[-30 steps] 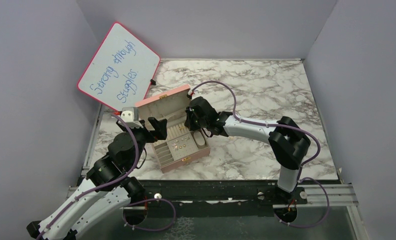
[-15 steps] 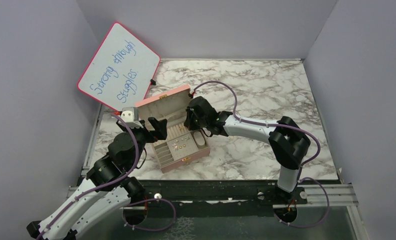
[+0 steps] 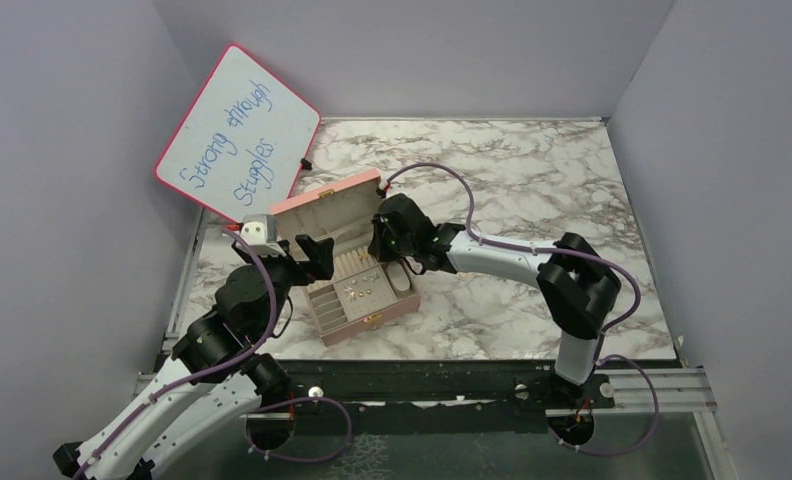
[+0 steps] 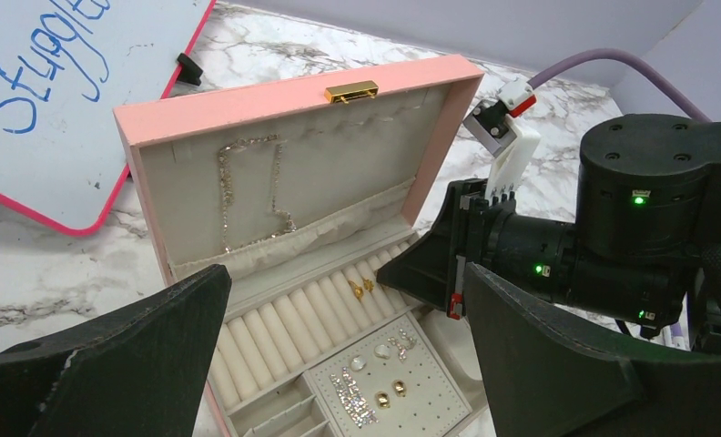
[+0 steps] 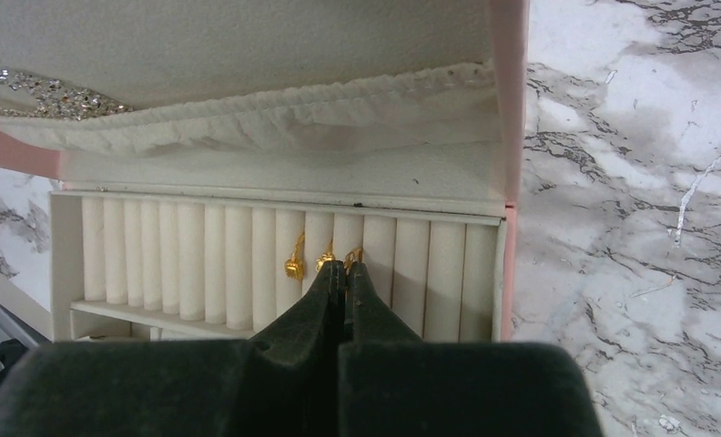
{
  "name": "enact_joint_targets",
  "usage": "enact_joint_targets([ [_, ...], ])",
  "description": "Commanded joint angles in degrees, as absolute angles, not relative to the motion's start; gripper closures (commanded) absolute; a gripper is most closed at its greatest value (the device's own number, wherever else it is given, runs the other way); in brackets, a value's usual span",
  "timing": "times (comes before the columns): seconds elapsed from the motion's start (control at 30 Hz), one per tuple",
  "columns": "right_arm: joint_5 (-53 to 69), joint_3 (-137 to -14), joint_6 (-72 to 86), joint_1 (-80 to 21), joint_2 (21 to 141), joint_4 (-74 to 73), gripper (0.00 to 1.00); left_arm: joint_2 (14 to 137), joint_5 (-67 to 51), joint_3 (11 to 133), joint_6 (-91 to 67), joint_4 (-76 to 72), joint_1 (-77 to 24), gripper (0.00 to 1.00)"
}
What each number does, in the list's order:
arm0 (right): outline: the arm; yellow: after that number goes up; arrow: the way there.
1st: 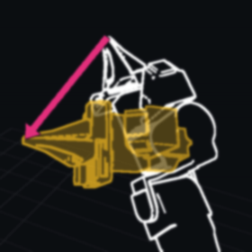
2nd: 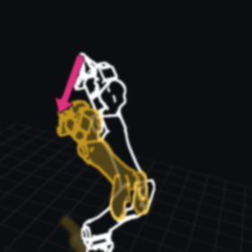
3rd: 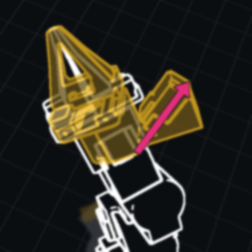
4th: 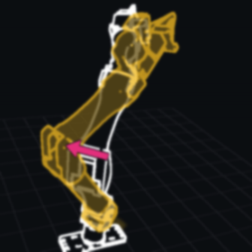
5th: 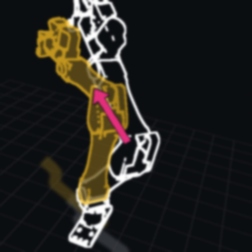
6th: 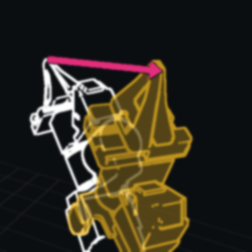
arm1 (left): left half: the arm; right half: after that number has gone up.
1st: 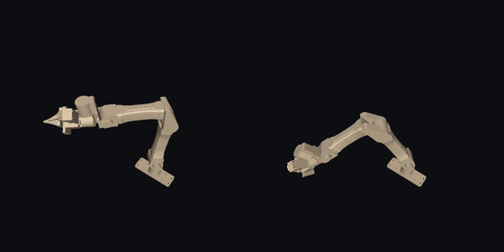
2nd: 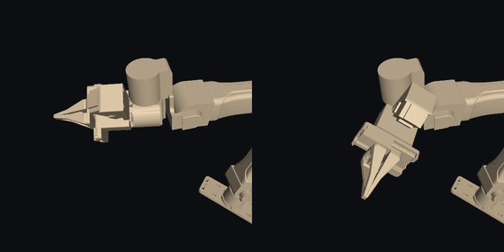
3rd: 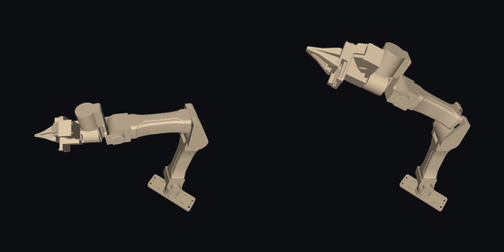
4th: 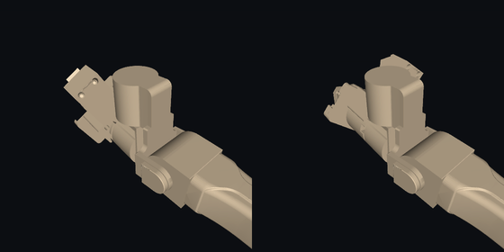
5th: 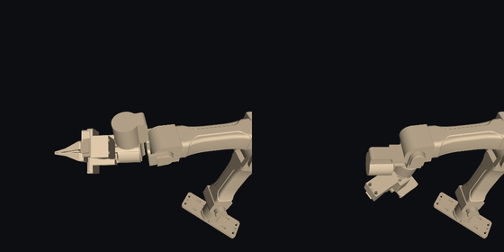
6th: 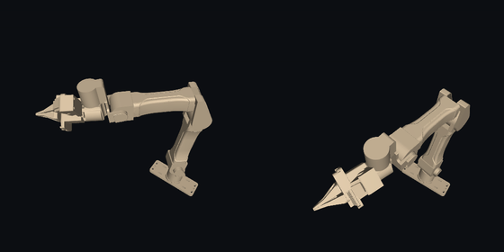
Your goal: Organize the mixed jewelry
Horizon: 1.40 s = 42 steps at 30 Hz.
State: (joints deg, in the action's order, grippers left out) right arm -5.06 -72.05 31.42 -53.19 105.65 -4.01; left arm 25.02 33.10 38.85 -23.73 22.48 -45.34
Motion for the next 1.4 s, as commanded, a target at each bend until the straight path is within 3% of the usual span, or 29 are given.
enact_joint_targets([
  [0.0,-7.38,-73.28,30.72,-53.7,107.91,-5.01,0.99,24.43,34.45,38.5,-23.73,22.32,-45.04,0.01],
  [0.4,-10.49,-75.15,30.32,-53.7,109.46,-7.08,0.98,24.52,34.58,38.5,-23.73,22.46,-45.07,0.01],
  [0.67,-11.26,-76.28,32.3,-53.69,105.56,-10.3,0.71,24.7,34.54,38.54,-23.86,22.45,-45.08,0.01],
  [0.97,-10.64,-71.92,33.96,-53.69,95.71,-8.51,0.69,25.65,33.18,38.37,-24.26,22.3,-45.09,0.01],
  [1.37,-30.6,-58.67,44.66,-50.02,80.19,-21.38,0.62,28.89,23.25,36.96,-24.97,19.92,-45.06,0.01],
])
